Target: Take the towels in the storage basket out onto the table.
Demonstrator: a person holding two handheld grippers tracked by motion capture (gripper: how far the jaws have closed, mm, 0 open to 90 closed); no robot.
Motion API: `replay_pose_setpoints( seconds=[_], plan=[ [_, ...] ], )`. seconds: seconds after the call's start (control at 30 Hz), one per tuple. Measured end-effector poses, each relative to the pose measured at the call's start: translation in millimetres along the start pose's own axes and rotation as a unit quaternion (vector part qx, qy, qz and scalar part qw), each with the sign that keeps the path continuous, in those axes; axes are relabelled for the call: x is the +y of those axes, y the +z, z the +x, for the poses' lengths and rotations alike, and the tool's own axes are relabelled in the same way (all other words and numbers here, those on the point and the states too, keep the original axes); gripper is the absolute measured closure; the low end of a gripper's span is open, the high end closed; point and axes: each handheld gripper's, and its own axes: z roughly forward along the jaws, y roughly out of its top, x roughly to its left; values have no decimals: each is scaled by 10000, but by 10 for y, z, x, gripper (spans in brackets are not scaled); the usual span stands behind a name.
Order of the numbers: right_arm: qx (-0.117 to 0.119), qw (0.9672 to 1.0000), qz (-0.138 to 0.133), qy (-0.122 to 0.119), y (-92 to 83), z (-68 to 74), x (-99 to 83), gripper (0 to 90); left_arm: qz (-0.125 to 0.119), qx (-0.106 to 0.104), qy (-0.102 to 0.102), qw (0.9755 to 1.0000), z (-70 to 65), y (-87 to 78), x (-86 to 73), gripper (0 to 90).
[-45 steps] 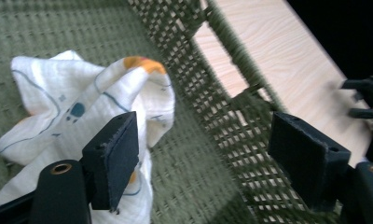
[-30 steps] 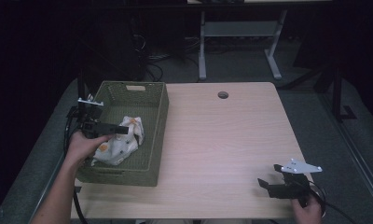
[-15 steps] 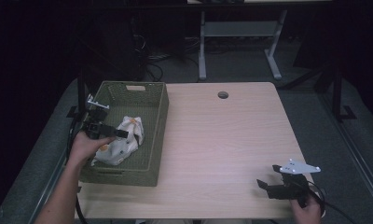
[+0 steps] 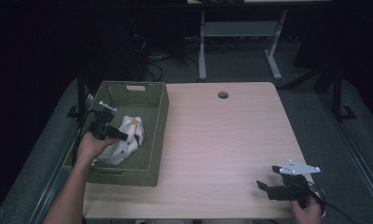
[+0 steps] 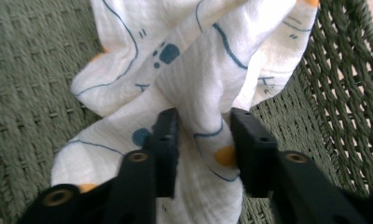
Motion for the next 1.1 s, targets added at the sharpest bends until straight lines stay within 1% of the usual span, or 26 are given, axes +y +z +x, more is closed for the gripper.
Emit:
replay_pose_setpoints(
  seconds=[0.07,0.13,0.17,0.2,0.3,0.37,0.43,0.47,0.5,0.53,0.57,0.6,0.63,0.67,0.73,0.8,0.87,0.9,0.93,0.97,1.0,1.03,1.07,1.1],
  plan=[
    [7,10000,3,-13,-3,1,-1,140,27,-1,27,10000,-13,14,5,720],
    [21,10000,-7,-4,-6,3,0,140,50,-40,30,10000,-27,23,10,761],
    [15,10000,-17,-2,-10,5,1,140,39,-84,78,9999,-38,22,11,784],
    [15,10000,-17,-2,-10,5,1,140,39,-84,78,9999,-38,22,11,803],
    [0,10000,7,-12,-5,1,-1,140,26,-150,107,9998,-42,7,5,829],
    [15,10000,9,-22,-5,6,0,140,-24,-188,81,9998,-40,-8,0,854],
    [21,10000,7,-24,-6,7,2,140,-46,-182,125,9997,-51,-19,-3,861],
    [16,10000,-3,-11,-5,11,3,140,-112,-224,109,9996,-68,-29,-7,865],
    [15,10000,7,-13,-2,12,2,140,-112,-224,109,9996,-68,-29,-7,865],
    [15,10000,7,-13,-2,12,2,140,-137,-282,125,9994,-73,-36,-10,865],
    [19,10000,36,-17,3,16,0,140,-262,-415,84,9988,-84,-50,-18,866],
    [19,10000,36,-17,3,16,0,140,-262,-415,84,9988,-84,-50,-18,866],
    [23,10000,43,-57,4,17,1,140,-336,-481,79,9982,-97,-67,-25,866],
    [23,10000,43,-57,4,17,1,140,-336,-481,79,9982,-97,-67,-25,866],
    [16,10000,32,-39,-4,22,3,140,-410,-496,98,9979,-104,-89,-35,866],
    [-2,10000,23,-32,-5,19,2,140,-507,-507,74,9974,-107,-109,-50,865],
    [-6,10000,48,-29,2,20,-5,140,-676,-507,23,9964,-105,-142,-67,866],
    [-5,10000,50,-30,4,22,-4,140,-802,-565,-19,9952,-97,-180,-80,865],
    [-7,10000,45,-48,4,21,-4,140,-802,-565,-19,9952,-97,-180,-80,866],
    [-18,10000,29,-50,2,22,-2,140,-958,-609,-45,9935,-99,-229,-104,866],
    [-30,10000,25,-38,-2,22,0,140,-1024,-656,-78,9925,-102,-249,-117,865],
    [-37,10000,6,-17,-4,21,1,140,-1065,-704,-74,9918,-100,-272,-129,866],
    [-37,10000,6,-17,-4,21,1,140,-1065,-704,-74,9918,-100,-272,-129,866],
    [-47,10000,4,-10,-3,16,-2,140,-1187,-774,-86,9899,-103,-313,-151,865]
  ],
)
